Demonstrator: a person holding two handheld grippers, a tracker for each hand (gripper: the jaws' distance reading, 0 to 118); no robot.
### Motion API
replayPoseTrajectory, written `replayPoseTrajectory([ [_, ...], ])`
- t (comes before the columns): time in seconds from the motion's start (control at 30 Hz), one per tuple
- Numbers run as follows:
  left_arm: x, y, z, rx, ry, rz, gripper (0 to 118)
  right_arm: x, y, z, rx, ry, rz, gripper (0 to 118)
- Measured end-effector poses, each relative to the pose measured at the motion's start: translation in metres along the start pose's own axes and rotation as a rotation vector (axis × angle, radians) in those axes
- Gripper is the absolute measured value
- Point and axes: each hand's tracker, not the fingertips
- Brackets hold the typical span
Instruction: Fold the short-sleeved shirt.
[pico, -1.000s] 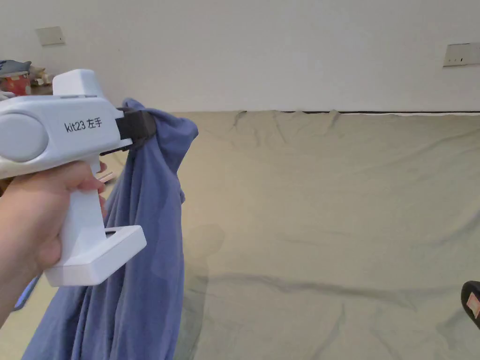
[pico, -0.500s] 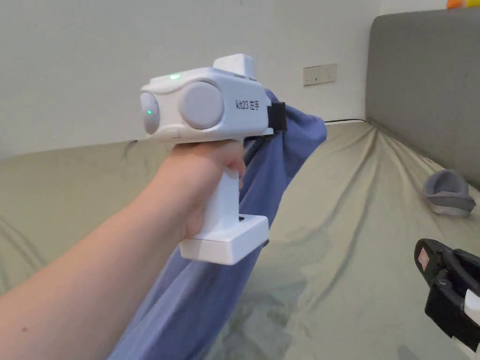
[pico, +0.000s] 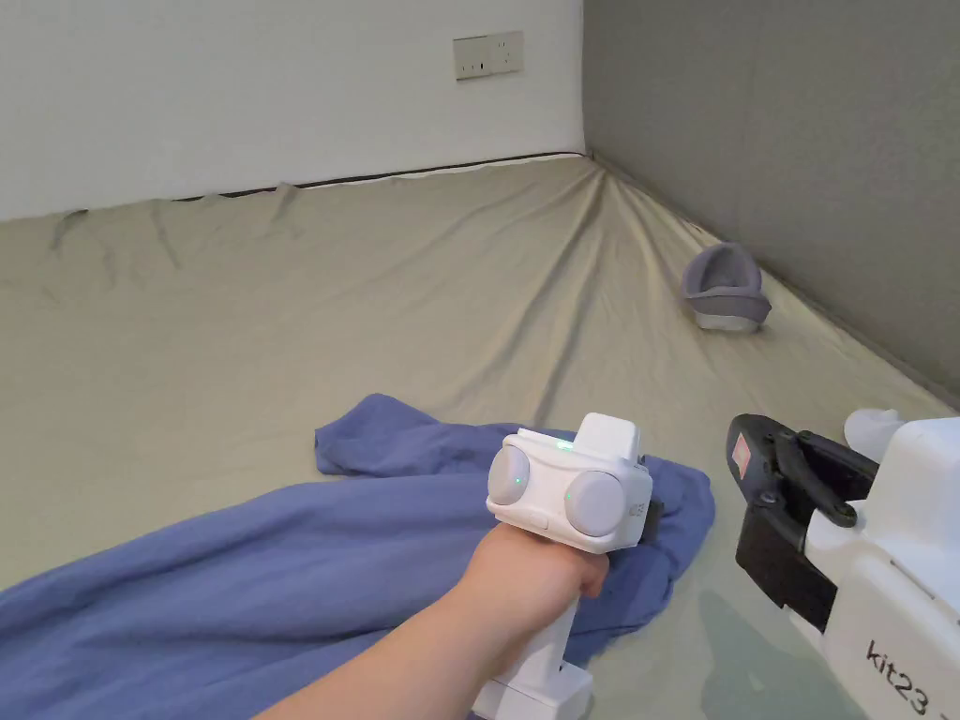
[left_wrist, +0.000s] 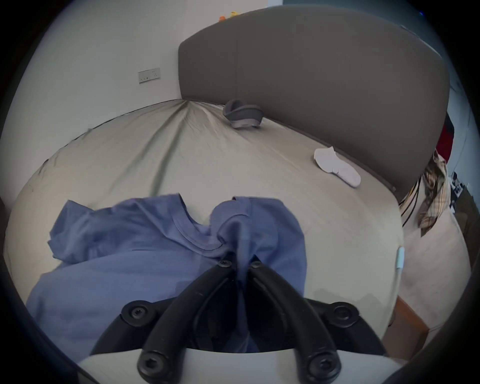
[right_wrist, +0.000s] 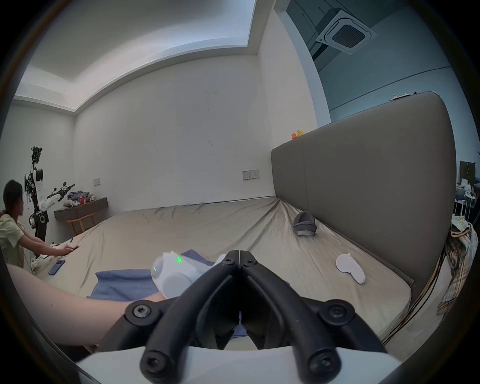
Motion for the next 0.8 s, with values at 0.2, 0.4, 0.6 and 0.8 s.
replayPoseTrajectory([
  [0.2,-0.051,-0.001,0.045,0.182,-0.076,0.167,114,-0.003,-0.01,-0.014,-0.019,0.037,0.025,0],
  [0.4,-0.134,-0.027,0.192,0.377,0.108,0.241,107,-0.017,-0.009,-0.016,-0.024,0.08,0.058,0],
  [0.6,-0.191,-0.11,0.374,0.534,0.5,0.279,5,-0.02,-0.01,-0.016,-0.053,0.136,0.058,0],
  [0.8,-0.2,-0.201,0.467,0.601,0.692,0.361,0,-0.068,-0.021,-0.037,-0.039,0.152,0.164,0],
])
